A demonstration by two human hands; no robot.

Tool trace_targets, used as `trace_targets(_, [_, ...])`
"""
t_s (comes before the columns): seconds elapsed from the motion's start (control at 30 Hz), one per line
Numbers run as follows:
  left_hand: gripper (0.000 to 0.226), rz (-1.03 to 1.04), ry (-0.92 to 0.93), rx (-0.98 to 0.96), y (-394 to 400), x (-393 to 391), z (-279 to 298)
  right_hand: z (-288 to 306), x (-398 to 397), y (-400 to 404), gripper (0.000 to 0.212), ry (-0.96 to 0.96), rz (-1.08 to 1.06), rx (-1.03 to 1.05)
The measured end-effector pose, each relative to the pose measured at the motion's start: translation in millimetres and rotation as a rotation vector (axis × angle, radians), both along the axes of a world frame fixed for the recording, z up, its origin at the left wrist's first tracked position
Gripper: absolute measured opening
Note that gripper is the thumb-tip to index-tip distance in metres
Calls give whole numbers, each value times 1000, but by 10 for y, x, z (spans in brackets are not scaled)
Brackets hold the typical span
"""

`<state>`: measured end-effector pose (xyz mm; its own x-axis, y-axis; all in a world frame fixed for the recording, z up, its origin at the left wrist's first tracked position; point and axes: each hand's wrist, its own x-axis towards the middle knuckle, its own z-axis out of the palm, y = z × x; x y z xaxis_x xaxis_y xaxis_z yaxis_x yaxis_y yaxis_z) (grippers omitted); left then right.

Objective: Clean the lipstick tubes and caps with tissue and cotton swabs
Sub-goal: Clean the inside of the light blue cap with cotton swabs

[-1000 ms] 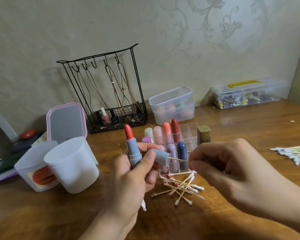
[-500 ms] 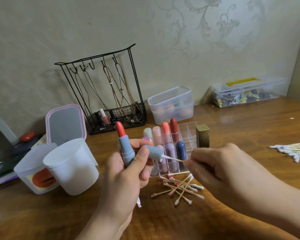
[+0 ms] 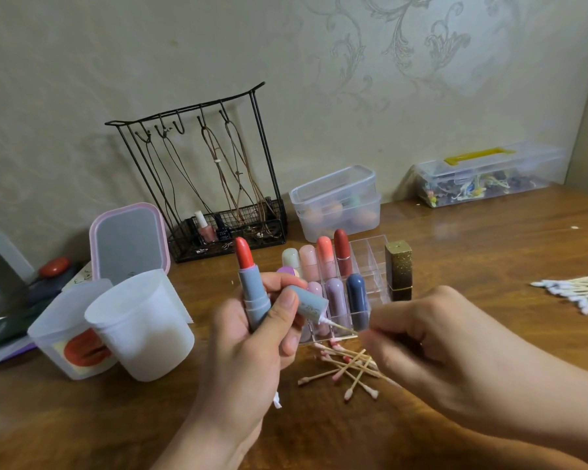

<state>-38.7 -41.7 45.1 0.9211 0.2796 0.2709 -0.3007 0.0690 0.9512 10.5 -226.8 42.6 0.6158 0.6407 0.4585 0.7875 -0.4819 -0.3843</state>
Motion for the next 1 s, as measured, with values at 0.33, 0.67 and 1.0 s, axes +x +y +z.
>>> trace_targets(0.33, [28,-5,18,-6,6,0,4,11,12,-18,41,43,22,45])
trace_targets(0.67, [26,2,36,-2,11,4,0,40,9,-24,43,40,-35,66])
trace_targets(1.0, [17,-87,95,-31,-84,-14,-38,-50,-86,68,40,58,-54,167])
